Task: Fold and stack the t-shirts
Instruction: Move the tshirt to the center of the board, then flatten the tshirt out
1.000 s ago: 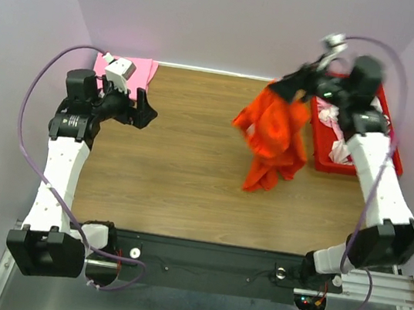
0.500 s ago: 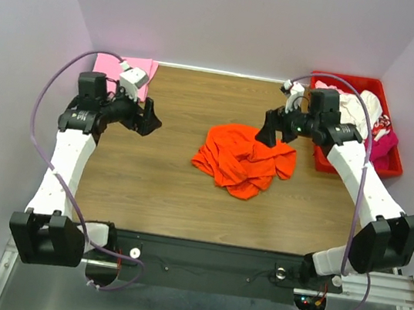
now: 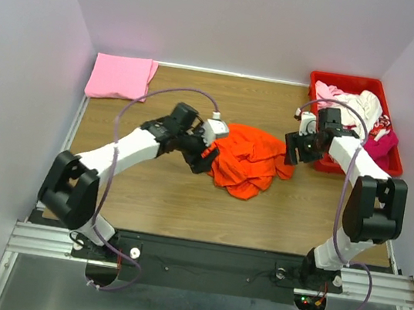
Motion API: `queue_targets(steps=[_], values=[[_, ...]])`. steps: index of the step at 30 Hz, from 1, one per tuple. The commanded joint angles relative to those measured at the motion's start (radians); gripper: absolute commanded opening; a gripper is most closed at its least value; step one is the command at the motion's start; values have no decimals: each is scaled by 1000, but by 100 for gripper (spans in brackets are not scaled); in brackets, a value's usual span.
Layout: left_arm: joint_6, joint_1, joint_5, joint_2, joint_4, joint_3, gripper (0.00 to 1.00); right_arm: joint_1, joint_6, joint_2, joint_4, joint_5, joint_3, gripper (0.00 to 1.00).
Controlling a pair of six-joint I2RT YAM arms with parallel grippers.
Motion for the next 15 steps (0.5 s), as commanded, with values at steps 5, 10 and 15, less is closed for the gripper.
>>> queue_targets(steps=[5, 10, 15], values=[[24, -182, -95, 191, 141, 100, 83, -11, -14, 114, 31, 69, 69, 70], [27, -240, -110, 259, 161, 116, 78, -19, -11, 160, 51, 87, 69, 66], [27, -268, -154, 346, 172, 111, 68, -19, 20, 231, 65, 75, 76, 61]])
